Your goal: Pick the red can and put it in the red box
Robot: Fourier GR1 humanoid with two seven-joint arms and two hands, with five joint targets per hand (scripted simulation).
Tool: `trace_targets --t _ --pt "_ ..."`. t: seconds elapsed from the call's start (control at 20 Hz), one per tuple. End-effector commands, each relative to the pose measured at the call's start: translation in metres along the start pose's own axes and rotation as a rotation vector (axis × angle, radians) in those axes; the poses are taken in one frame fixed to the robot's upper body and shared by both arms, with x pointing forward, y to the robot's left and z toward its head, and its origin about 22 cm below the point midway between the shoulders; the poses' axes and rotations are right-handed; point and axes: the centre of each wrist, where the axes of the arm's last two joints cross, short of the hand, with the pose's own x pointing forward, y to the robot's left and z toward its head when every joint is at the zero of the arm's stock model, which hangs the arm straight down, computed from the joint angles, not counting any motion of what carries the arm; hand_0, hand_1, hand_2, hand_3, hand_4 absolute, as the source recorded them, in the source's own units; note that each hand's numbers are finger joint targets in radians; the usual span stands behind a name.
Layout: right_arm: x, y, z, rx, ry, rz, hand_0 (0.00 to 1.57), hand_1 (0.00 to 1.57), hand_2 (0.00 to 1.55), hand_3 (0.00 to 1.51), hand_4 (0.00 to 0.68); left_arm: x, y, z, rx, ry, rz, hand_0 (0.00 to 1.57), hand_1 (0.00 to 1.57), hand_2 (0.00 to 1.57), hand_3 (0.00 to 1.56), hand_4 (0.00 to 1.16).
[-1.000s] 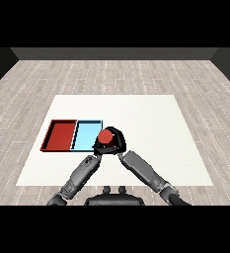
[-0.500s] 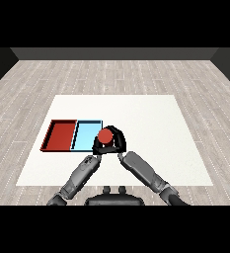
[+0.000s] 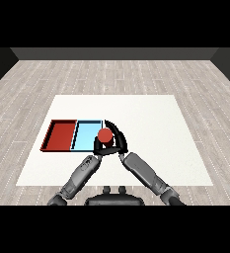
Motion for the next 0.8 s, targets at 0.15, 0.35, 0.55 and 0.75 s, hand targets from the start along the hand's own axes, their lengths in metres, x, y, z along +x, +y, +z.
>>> trace_targets --t 0.15,0.35,0.55,0.75 --pt "0.0 -0.028 -0.015 -0.06 -0.049 -0.007 0.0 0.0 0.0 0.0 0.0 0.0 0.008 0.018 0.006 0.054 0.031 1.57 1.57 1.57 1.51 1.15" --pt "0.026 -0.042 -0.011 -0.119 -0.082 0.015 0.0 0.0 0.0 0.0 0.0 -0.001 0.016 -0.005 0.021 0.038 0.016 1.57 1.57 1.57 1.5 1.14" --pt "0.053 -0.079 0.009 -0.139 -0.122 -0.029 0.0 0.0 0.0 0.0 0.0 -0.012 0.031 -0.001 0.052 0.022 -0.029 1.57 1.57 1.57 1.48 1.13" --pt "0.066 -0.104 0.028 -0.167 -0.158 0.0 0.0 0.0 0.0 0.0 0.0 -0.007 0.072 -0.008 0.094 -0.015 -0.14 1.57 1.57 1.57 1.48 1.13"
